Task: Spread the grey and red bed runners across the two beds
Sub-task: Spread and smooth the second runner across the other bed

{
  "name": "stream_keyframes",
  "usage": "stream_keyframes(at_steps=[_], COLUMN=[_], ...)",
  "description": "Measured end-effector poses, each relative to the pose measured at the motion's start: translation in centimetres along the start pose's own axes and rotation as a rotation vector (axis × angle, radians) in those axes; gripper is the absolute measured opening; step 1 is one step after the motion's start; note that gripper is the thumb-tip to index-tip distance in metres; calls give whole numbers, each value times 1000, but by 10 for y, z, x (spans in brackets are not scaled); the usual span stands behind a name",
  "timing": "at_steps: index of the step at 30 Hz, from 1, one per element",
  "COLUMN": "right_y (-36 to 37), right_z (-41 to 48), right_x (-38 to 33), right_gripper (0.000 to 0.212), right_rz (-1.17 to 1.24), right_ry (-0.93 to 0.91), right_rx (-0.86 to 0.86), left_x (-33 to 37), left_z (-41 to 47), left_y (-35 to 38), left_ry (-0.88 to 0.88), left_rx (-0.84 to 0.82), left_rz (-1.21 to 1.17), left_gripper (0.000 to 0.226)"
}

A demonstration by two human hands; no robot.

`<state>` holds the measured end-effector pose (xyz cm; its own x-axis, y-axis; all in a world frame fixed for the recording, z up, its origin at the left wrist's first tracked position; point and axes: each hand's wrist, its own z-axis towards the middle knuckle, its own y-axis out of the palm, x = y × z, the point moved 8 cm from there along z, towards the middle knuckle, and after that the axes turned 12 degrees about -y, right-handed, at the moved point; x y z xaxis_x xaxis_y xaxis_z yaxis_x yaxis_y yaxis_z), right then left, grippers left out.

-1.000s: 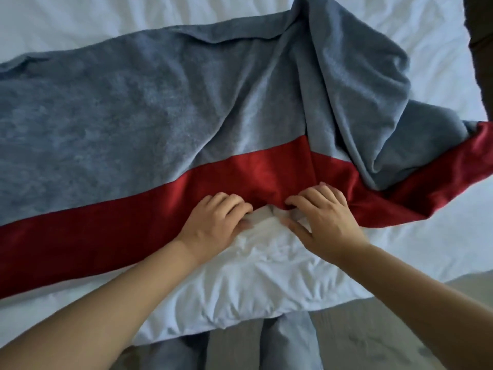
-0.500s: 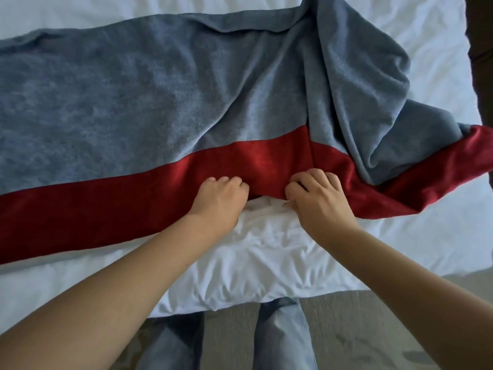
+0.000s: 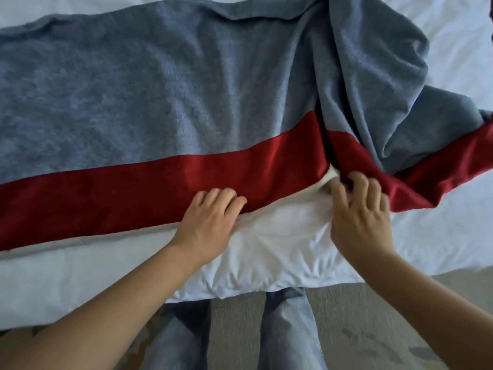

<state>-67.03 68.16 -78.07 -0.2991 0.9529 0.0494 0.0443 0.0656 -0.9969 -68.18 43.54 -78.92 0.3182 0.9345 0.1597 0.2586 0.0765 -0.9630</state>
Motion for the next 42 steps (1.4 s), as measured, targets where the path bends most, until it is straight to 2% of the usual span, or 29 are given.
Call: stream_keyframes(at_steps=[3,6,9,11,13,17,22,25,29,31,34,36,39,42], right_y=[-3,6,8,5,2,4,16,16,8,-8,-44,-51,-32,-3], right_z=[17,39,62,69,65,46,39,46,68,88,108,102,68,36], right_x=[25,47,59,62,56,46,57,74,95,124,173,172,135,122], right_gripper=[41,47,45,45,50,49,45,31,27,24,15,15,23,52], right_rz=[-17,115,235,252,230,225,209,200,22,-58,-89,-89,-40,72], right_ry=[70,47,-79,-140,-205,-233,-179,-155,-262,-224,-119,-186,-331,-245], right_rx=[69,-12,-111,-136,-155,-160,-277,-335,-385,-348,-184,-153,-273,-376], left_x=[-3,0,24,53,85,135,150,144,165,183,206,217,222,209], left_z=[1,9,24,41,63,107,114,113,126,139,156,162,162,156], left_y=[3,1,-10,-21,-33,-40,0,4,-5,-13,-23,-20,-5,8], left_ry=[-13,-47,-42,6,43,66,3,-70,-78,-83,-84,-66,-45,-73], left_rx=[-19,-68,-57,-15,43,56,-103,-158,-191,-153,-58,-51,-130,-172], left_rz=[15,-11,-45,-80,-123,-122,135,174,217,216,206,194,171,105], left_gripper=[21,16,32,52,61,50,37,33,27,24,29,42,54,35])
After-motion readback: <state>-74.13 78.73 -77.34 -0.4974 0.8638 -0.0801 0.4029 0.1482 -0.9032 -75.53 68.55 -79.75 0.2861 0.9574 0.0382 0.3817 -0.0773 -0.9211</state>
